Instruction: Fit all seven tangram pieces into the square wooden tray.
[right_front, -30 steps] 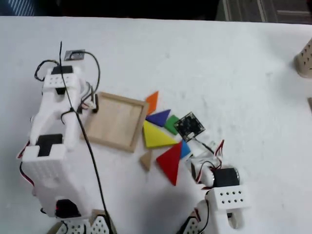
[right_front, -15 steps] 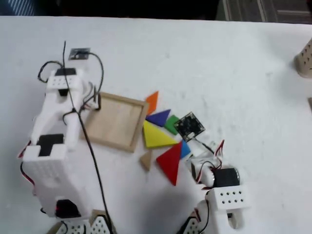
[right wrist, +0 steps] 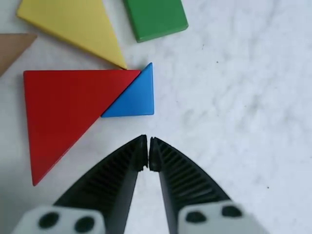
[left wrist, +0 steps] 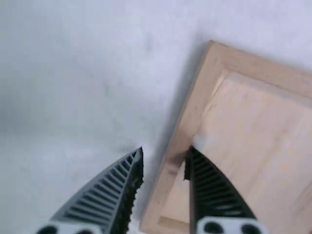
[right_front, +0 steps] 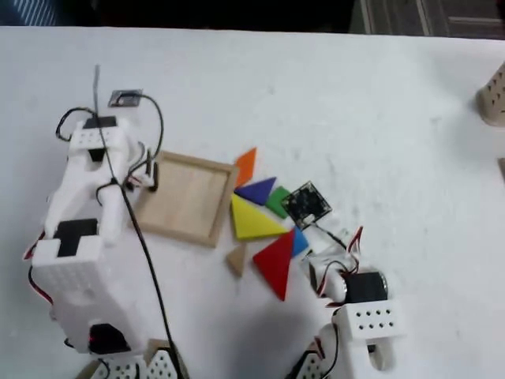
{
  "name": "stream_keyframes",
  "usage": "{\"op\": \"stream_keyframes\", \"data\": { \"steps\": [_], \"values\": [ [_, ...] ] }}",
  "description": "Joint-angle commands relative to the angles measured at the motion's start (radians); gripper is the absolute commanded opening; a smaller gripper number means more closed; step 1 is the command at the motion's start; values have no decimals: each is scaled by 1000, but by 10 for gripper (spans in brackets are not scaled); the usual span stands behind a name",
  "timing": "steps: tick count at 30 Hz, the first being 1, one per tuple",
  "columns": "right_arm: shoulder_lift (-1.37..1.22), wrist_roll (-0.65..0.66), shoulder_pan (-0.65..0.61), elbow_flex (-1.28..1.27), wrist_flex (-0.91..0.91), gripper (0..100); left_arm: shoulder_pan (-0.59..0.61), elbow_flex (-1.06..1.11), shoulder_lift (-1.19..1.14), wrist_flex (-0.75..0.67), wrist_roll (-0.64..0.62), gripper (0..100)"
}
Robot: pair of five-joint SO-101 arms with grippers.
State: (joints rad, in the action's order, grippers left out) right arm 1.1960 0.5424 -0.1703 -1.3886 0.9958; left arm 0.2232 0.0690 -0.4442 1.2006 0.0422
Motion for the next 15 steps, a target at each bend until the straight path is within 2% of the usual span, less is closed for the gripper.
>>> {"op": "stream_keyframes", "data": {
  "steps": [1, 5, 9, 15],
  "values": [
    [19, 14, -5, 6, -18, 20, 120, 17, 1, 41, 43, 13],
    [19, 14, -7, 6, -18, 20, 191, 21, 1, 60, 189, 37],
    [19, 14, -8, 6, -18, 20, 203, 28, 4, 63, 226, 20],
    [19, 12, -7, 6, -18, 20, 28, 28, 7, 112, 213, 20]
  ]
}}
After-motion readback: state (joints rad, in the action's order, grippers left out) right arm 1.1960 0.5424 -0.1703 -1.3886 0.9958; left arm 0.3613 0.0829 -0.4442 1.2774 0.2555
